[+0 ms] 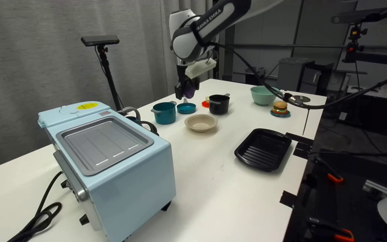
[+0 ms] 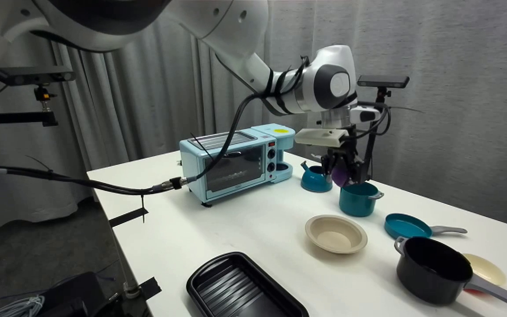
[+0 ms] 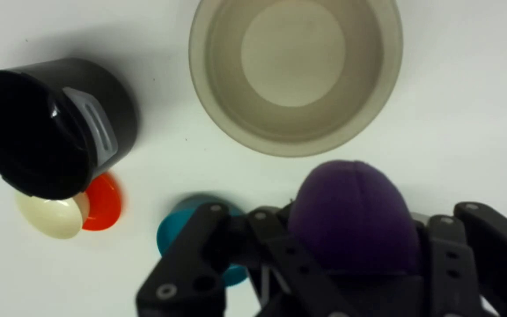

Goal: Remove the purple plush toy from the plate

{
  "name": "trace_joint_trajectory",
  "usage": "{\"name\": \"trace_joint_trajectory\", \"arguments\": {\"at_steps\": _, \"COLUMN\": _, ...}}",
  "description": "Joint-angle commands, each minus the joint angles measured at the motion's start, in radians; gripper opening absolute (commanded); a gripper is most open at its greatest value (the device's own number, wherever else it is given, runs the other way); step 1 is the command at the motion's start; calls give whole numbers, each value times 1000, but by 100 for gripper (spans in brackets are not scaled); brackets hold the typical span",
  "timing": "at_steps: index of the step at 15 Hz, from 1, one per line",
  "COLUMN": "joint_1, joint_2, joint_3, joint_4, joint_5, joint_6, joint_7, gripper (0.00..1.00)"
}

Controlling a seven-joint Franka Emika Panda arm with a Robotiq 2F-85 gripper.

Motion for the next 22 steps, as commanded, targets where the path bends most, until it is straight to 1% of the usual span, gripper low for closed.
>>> {"name": "trace_joint_trajectory", "arguments": {"at_steps": 1, "joint_1": 0, "joint_2": -122, "joint_3": 40, "joint_4": -64, "joint_5": 63, "joint_6": 4, "joint_7": -31, "gripper": 0}}
{"name": "trace_joint_trajectory", "arguments": {"at_steps": 6, "joint_1": 11, "joint_2": -224, "joint_3": 128, "joint_4": -148, "joint_5": 172, "joint_6": -3, "joint_7": -83, "gripper": 0}}
{"name": "trace_joint_trajectory", "arguments": {"at_steps": 8, "joint_1": 20, "joint_2": -249, "joint_3": 161, "joint_4": -205, "joint_5": 215, "joint_6": -1, "joint_7": -114, "gripper": 0}}
{"name": "trace_joint_trajectory", "arguments": {"at_steps": 11, "joint_1": 46, "joint_2": -267, "joint_3": 188, "joint_4": -297, "joint_5": 241, "joint_6": 13, "joint_7": -134, "gripper": 0}}
{"name": "trace_joint_trajectory", "arguments": {"at_steps": 16, "joint_1": 88, "joint_2": -270, "joint_3": 201, "joint_4": -440, "joint_5": 214, "joint_6": 17, "joint_7": -155, "gripper": 0}}
{"name": "trace_joint_trajectory", "arguments": {"at_steps": 20, "joint_1": 111, "joint_2": -266, "joint_3": 194, "joint_4": -539, "joint_5": 186, "joint_6": 18, "joint_7": -160, "gripper": 0}}
{"name": "trace_joint_trajectory", "arguments": {"at_steps": 22, "joint_1": 111, "joint_2": -263, "joint_3": 183, "joint_4": -578, "joint_5": 161, "joint_6": 20, "joint_7": -158, "gripper": 0}}
